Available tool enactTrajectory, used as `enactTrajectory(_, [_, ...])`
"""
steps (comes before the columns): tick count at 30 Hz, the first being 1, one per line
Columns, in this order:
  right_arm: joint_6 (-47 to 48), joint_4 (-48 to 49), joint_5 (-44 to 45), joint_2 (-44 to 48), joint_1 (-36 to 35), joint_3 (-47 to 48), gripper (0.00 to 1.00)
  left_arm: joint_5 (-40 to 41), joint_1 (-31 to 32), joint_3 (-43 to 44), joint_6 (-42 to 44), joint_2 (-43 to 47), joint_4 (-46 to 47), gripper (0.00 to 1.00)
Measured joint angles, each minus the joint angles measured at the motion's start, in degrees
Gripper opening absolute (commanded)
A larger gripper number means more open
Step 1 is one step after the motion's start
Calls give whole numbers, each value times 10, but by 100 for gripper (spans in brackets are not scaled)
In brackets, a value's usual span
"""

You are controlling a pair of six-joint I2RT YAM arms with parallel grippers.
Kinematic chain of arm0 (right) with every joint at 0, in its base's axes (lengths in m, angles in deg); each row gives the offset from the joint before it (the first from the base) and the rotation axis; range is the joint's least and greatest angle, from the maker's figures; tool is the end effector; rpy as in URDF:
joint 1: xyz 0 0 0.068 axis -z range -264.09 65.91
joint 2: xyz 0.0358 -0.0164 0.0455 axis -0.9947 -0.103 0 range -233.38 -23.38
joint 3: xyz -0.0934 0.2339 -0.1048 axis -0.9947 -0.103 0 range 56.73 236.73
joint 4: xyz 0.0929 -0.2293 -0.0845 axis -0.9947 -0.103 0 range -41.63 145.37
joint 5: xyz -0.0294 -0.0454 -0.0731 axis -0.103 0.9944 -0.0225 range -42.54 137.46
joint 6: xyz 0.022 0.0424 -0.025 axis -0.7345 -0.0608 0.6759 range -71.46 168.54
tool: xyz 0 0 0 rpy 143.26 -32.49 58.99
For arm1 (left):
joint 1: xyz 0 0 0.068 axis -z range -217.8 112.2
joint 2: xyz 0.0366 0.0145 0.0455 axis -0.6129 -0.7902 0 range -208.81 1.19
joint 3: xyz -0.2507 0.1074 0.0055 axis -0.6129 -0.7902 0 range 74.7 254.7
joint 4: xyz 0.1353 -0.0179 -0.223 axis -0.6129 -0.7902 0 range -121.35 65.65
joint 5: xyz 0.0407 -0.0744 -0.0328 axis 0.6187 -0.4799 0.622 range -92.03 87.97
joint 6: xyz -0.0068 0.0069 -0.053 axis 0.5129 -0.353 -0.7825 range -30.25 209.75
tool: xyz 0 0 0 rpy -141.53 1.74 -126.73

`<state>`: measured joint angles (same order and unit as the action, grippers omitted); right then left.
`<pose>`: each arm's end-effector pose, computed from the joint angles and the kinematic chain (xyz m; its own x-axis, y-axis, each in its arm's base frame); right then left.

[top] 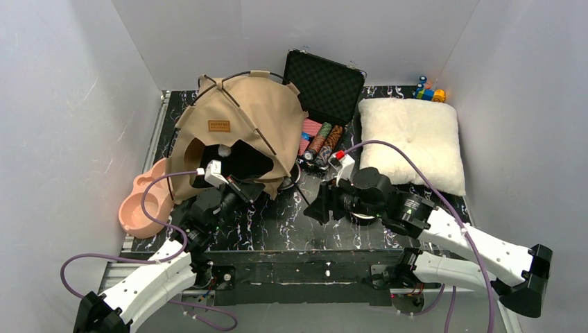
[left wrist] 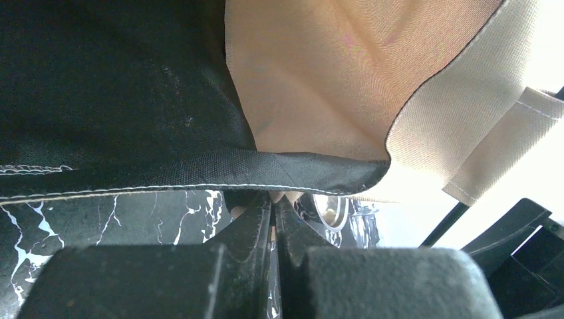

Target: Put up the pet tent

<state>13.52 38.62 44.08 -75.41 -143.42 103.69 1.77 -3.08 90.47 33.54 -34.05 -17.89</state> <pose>0.1046 0.1805 0.3190 -0.6640 0.0035 -0.7478 -0.6173 0.5618 0.5508 0.1346 -0.0904 0.2160 -0.5311 -0.6409 -0.5542 0.1327 0.5831 -0.8015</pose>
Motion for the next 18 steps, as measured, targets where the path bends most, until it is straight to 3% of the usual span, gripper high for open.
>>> enactTrajectory(11, [33, -63, 45, -19, 0, -13, 55, -1, 0, 0, 0, 15, -17, 0])
enactTrajectory(18, [51, -54, 43, -38, 0, -28, 43, -1, 0, 0, 1, 16, -30, 0])
